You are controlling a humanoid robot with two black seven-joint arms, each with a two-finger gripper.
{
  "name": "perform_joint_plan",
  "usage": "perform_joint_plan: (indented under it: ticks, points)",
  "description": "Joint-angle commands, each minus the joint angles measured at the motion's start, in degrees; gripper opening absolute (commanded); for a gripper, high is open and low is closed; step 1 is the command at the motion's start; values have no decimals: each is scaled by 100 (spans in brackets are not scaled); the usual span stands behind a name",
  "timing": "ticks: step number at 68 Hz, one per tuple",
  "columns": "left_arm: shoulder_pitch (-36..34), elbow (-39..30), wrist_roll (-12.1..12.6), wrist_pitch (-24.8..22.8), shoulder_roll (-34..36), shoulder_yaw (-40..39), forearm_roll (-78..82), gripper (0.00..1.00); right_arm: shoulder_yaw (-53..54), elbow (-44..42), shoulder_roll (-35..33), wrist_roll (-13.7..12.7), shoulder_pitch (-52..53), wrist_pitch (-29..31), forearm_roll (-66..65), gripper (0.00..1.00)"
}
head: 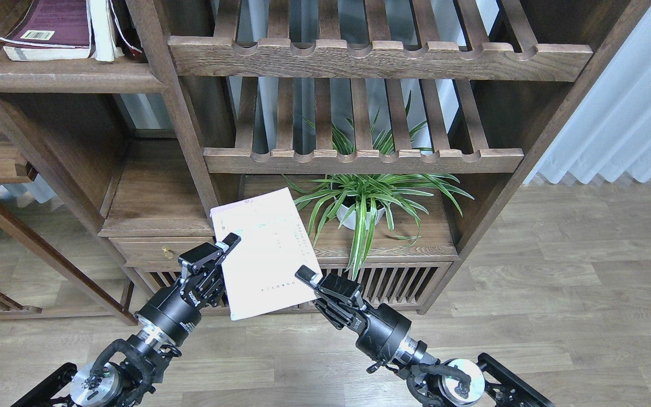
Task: Organize books on shelf
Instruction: 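Hand the white book from the right gripper to the left gripper, then lift the white book with the left gripper onto the upper shelf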
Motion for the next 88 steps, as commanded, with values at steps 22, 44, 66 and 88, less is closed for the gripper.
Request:
perform_joint_plan:
  ticks: [22, 44, 66, 88]
  points:
    - [116, -642, 77, 0, 1388, -783, 895, 6, 6, -71, 0, 3, -33, 0, -25, 100]
    - [328, -1258, 112, 0, 2882, -1917, 1229, 6, -2, -80, 0, -5, -33, 0, -34, 100]
    - [275, -1310, 419, 0, 3472, -3350, 1273, 6, 6, -106, 0, -5, -77, 0, -43, 100]
    - [-735, -783, 877, 0, 3516, -4018, 2142, 5, 15, -97, 0, -5, -121, 0, -43, 100]
